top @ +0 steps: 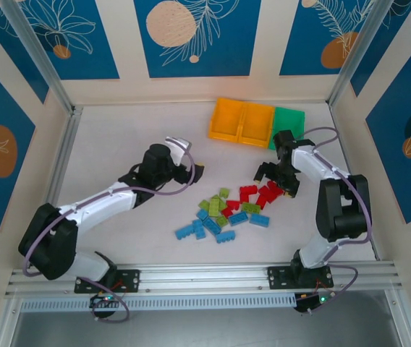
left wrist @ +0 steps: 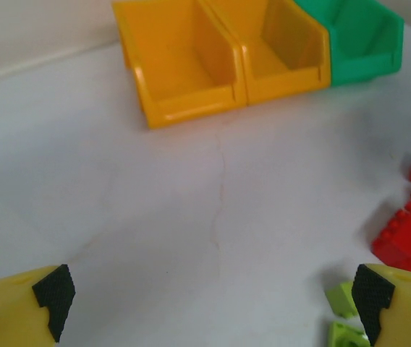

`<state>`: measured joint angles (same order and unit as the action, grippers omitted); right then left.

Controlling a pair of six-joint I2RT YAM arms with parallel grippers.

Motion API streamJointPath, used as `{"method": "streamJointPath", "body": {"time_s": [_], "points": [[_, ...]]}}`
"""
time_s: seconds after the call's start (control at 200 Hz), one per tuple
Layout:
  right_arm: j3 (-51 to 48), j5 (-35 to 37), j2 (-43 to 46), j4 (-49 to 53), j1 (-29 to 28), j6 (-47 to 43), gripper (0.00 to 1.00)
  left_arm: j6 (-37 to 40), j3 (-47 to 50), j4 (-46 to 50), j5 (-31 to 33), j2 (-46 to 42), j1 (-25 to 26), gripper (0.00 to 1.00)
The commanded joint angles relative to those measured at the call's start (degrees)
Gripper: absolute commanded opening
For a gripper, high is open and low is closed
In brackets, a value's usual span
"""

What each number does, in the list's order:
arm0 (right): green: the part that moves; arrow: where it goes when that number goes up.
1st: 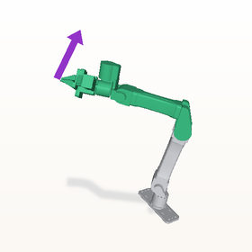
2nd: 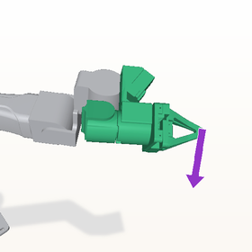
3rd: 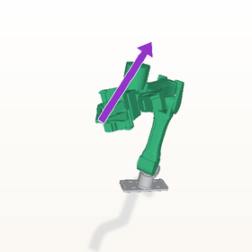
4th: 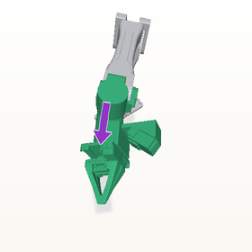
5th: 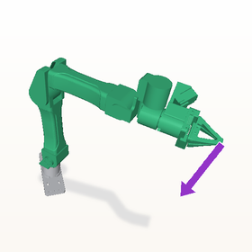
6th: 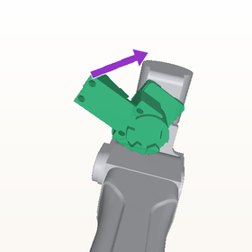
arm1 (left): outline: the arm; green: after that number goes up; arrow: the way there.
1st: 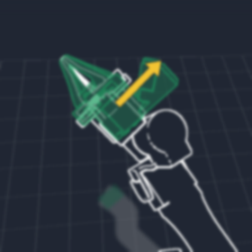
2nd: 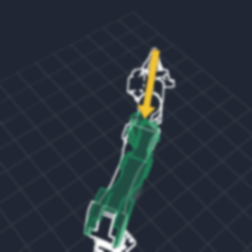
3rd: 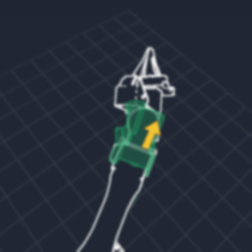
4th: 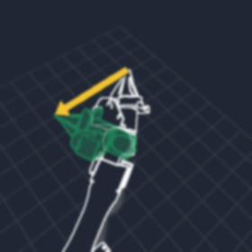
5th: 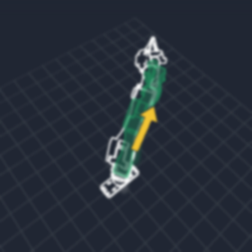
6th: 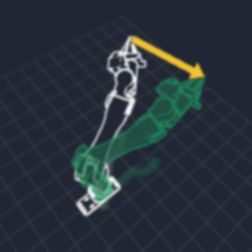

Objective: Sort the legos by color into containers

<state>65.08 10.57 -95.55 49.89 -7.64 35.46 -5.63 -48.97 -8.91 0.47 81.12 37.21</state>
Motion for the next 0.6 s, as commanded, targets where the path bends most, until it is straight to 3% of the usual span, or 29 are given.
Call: {"method": "streamJointPath", "body": {"time_s": [0.0,0.2,0.51,0.595], "points": [[1.93,3.02,-3.21,-1.69,0.74,-2.54,0.99,-0.92,-2.07,-0.36,-2.67,0.62,2.14,1.00],[4.22,2.27,-10.34,-1.98,1.48,-5.77,0.86,-2.05,-2.44,-1.20,-3.11,1.97,3.33,1.00],[2.81,0.21,-10.87,-2.64,3.34,-6.46,0.61,-3.46,-1.79,-1.26,-1.89,1.85,4.09,1.00],[3.15,-0.19,-10.36,-2.92,4.73,-6.52,0.62,-3.69,-1.74,-1.29,-1.95,2.01,4.10,1.00]]}}
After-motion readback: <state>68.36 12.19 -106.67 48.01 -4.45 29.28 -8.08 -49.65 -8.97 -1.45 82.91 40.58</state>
